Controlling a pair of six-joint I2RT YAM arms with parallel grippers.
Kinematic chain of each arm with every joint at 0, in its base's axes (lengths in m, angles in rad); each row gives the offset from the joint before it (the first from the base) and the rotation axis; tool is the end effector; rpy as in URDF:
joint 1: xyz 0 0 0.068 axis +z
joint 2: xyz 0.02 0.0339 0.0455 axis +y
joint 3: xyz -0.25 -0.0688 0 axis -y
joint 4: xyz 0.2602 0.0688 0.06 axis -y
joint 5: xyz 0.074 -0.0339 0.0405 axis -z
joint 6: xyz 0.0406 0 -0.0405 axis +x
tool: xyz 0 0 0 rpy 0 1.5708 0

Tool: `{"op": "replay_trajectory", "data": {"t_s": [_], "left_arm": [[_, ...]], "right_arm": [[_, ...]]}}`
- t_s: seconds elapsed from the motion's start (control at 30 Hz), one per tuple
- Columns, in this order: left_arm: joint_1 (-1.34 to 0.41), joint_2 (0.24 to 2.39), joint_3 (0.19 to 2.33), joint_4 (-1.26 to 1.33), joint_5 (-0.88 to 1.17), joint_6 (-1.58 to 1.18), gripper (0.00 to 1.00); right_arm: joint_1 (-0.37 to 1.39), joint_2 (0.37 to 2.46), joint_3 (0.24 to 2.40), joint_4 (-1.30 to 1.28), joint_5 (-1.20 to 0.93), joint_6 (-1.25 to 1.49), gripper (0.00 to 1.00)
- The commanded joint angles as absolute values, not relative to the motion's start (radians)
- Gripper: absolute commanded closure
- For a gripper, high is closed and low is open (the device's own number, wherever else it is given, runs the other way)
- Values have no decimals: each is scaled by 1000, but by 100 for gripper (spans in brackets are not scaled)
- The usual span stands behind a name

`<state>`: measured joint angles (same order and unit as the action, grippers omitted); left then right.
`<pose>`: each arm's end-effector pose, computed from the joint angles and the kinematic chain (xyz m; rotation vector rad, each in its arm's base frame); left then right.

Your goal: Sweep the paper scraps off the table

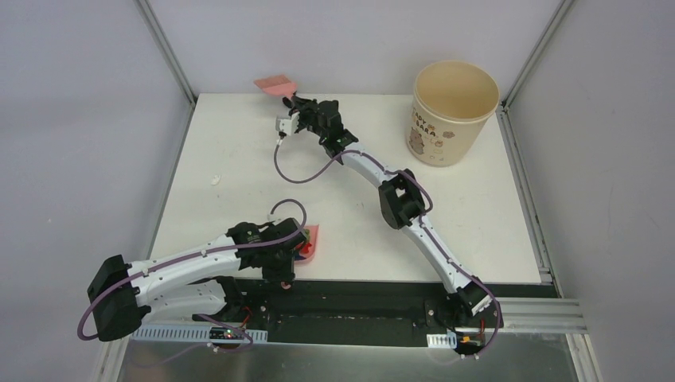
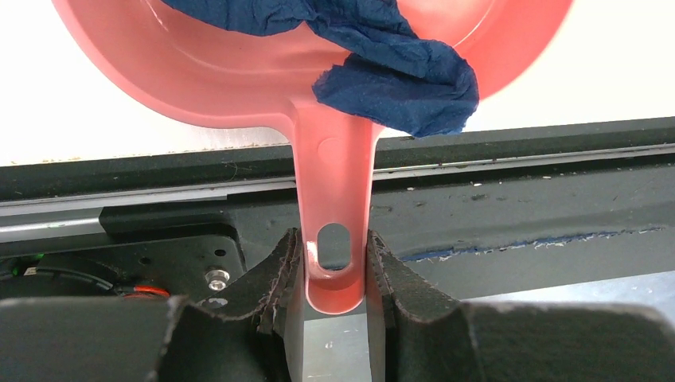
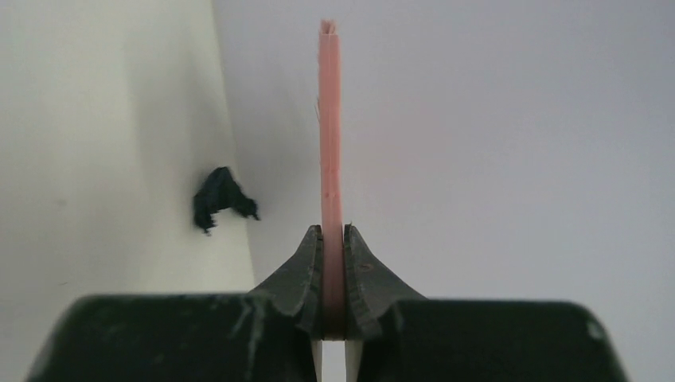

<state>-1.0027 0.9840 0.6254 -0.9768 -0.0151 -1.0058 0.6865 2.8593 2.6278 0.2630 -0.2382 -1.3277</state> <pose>0.0936 -0.1455 0.1751 -0.0073 2.9891 -0.2861 0.4894 0.4134 0.1854 -1.4011 0.6610 -0.3254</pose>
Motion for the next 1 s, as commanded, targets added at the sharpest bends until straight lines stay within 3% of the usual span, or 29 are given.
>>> {"op": "replay_trajectory", "data": {"t_s": [0.0, 0.23, 0.43, 0.5, 0.67, 0.8, 0.97], "left_arm": [[-1012, 1006, 649, -933, 25, -981, 100], [-1011, 1005, 631, -909, 25, -985, 100], [-1012, 1018, 643, -906, 26, -967, 100], [-1013, 985, 641, -915, 34, -975, 100], [-1013, 855, 639, -1008, 6, -991, 100], [-1014, 797, 649, -1073, -69, -992, 100], [-1013, 877, 686, -1066, -44, -939, 100]], "right_arm": [[686, 2949, 2694, 281, -354, -1400, 100], [684, 2875, 2525, 253, -324, -1433, 100], [686, 2573, 2161, 87, -331, -1405, 100], [699, 2439, 2067, -117, -307, -1347, 100], [706, 2236, 2057, -530, -329, -1094, 100], [705, 2114, 2175, -849, -384, -909, 100], [696, 1936, 2203, -897, -336, -686, 100]]}}
